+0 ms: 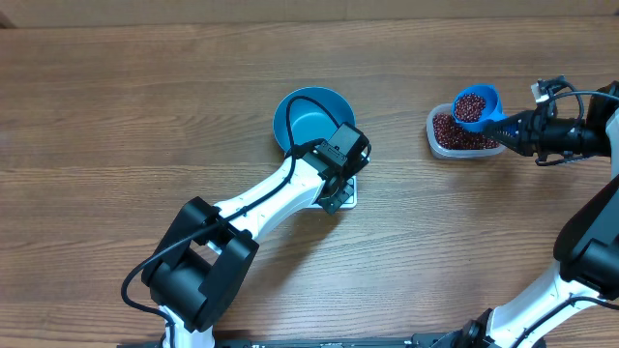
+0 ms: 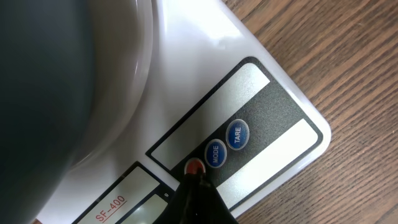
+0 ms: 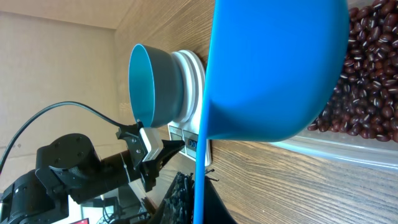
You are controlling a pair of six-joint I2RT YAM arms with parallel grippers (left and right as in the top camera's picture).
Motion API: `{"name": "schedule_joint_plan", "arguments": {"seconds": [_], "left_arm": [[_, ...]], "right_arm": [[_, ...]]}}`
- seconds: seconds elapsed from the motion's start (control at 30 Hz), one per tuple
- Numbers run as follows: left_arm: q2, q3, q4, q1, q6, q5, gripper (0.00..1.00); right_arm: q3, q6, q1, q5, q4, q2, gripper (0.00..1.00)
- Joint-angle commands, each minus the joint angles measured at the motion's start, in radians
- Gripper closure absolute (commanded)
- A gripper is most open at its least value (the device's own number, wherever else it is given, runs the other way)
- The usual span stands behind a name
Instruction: Scoop item into bowl and weigh 150g on scale
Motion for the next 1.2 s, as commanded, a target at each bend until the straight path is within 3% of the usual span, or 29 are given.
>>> {"name": "schedule_joint_plan", "arguments": {"seconds": [0.0,1.17], "left_arm": [[0.029,-0.014,0.006,0.005,0.019,0.009,0.96],[0.039,-0.019,0.039,0.006,0.018,0.009,0.96]], "right_arm": [[-0.005,-0.005,-0.002,-0.017,0.006,0.003,0.96],[-0.005,-0.005,-0.002,-0.016,0.011,0.003,0.96]]}}
